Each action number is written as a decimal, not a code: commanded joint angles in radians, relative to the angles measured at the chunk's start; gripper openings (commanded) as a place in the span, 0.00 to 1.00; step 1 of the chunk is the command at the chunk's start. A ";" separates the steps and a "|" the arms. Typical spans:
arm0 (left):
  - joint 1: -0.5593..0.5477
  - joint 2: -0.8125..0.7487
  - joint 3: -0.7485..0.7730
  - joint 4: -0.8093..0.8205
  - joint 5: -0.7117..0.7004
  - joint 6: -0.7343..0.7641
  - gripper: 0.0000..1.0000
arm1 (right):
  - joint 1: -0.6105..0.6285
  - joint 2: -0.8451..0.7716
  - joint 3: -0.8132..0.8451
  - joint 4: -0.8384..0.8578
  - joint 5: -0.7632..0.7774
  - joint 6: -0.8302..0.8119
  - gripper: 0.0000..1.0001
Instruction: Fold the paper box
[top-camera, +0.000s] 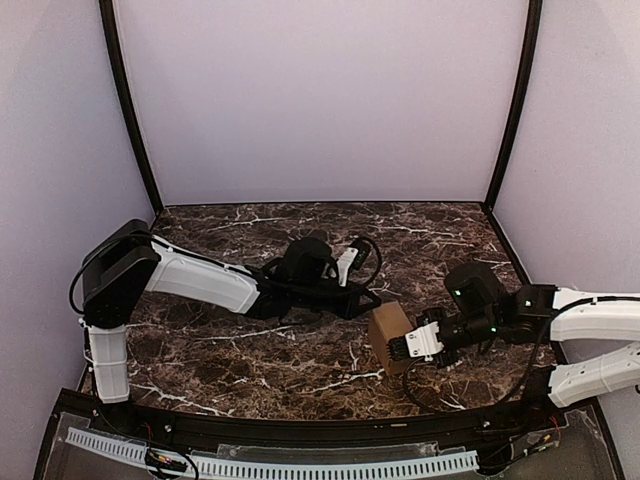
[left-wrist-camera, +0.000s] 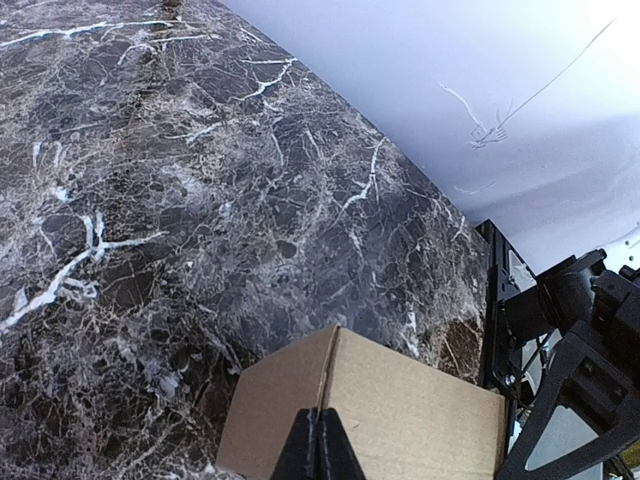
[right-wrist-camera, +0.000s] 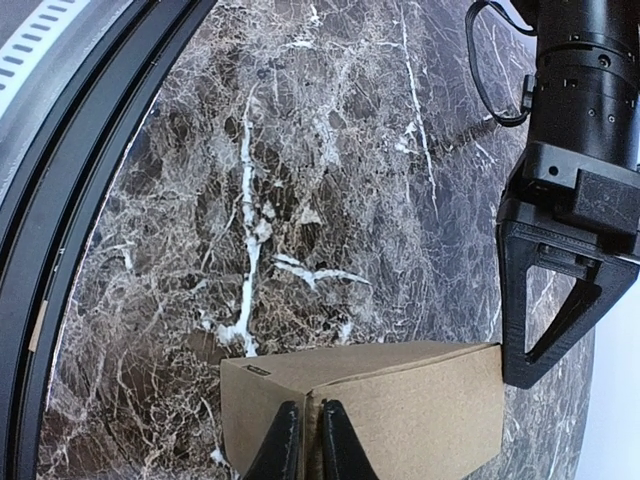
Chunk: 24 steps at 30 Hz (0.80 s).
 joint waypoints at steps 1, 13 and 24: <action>-0.010 0.117 -0.049 -0.345 -0.139 0.063 0.01 | 0.007 0.061 -0.074 -0.157 0.063 -0.002 0.08; -0.020 0.090 -0.053 -0.415 -0.249 0.107 0.01 | 0.007 0.128 -0.068 -0.160 0.092 0.014 0.03; -0.020 0.011 -0.129 -0.417 -0.307 0.101 0.01 | 0.006 0.144 0.025 -0.179 0.081 0.023 0.04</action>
